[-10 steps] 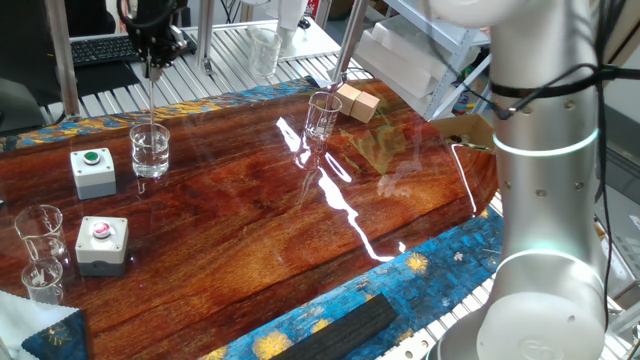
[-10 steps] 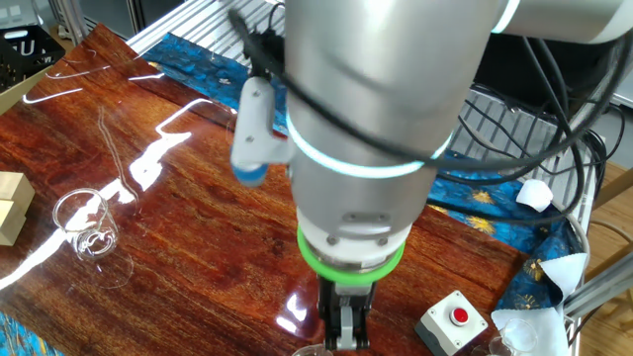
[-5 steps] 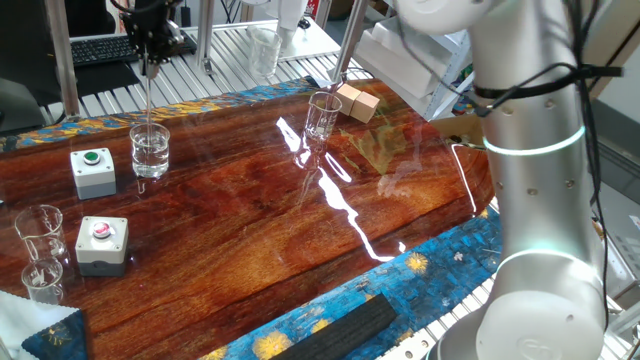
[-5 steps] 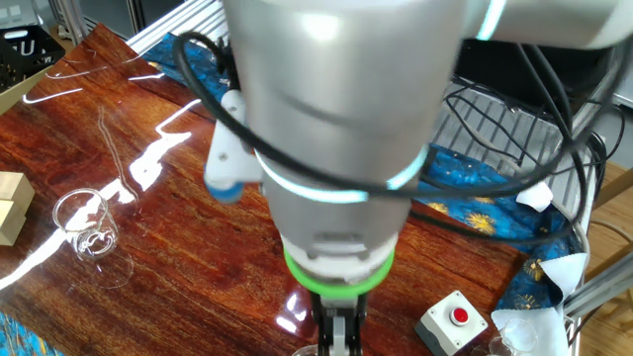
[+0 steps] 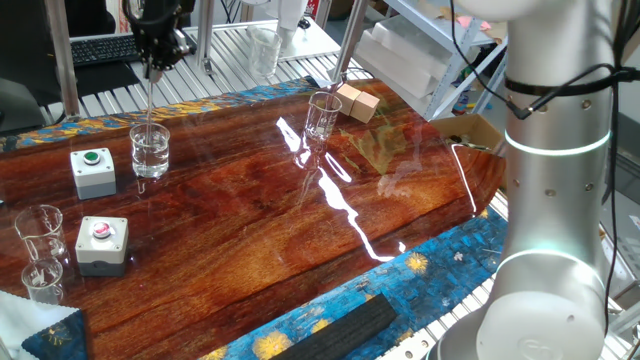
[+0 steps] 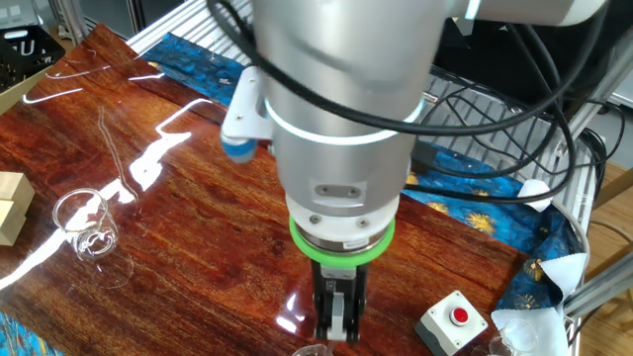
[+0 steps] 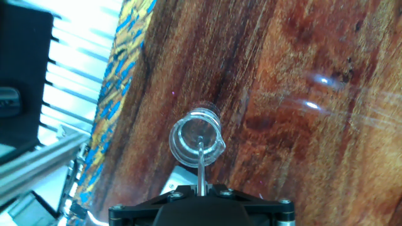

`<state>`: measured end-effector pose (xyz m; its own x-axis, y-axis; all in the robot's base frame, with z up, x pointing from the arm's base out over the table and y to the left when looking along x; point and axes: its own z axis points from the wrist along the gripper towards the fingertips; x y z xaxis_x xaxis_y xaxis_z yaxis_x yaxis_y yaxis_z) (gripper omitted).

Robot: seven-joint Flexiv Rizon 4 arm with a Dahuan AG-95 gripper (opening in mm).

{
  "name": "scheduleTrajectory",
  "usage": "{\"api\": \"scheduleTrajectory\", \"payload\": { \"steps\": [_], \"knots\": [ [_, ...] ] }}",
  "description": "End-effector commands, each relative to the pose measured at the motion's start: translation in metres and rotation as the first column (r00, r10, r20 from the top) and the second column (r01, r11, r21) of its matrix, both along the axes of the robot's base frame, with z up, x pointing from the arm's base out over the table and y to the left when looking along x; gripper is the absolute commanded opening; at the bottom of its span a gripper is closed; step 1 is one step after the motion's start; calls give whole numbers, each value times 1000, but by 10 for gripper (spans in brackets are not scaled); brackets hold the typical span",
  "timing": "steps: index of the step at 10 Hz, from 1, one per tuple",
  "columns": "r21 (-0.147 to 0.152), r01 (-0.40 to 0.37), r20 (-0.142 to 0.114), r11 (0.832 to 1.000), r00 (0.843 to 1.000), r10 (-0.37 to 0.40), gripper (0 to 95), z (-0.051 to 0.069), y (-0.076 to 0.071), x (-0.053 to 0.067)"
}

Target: Stir the beaker with a glass rod

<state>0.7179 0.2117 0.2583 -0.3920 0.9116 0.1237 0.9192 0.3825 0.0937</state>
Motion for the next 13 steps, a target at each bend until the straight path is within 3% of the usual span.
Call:
{"api": "scheduleTrajectory", "payload": {
  "steps": [1,2,3,4,7,8,11,13],
  "knots": [
    [-98,-52,8,994,999,53,0,0,-1,1],
    [-100,-64,-4,993,998,64,0,0,-1,1],
    [-89,-82,-38,993,996,79,0,0,-1,1],
    [-72,-86,-53,994,995,82,0,0,-1,1],
    [8,-71,-85,997,994,72,0,0,0,-1],
    [35,-62,-89,997,994,65,0,-1,0,-2],
    [65,-46,-92,997,994,52,0,-1,1,-3],
    [35,-36,-73,999,997,39,0,-1,1,-2]
  ]
}}
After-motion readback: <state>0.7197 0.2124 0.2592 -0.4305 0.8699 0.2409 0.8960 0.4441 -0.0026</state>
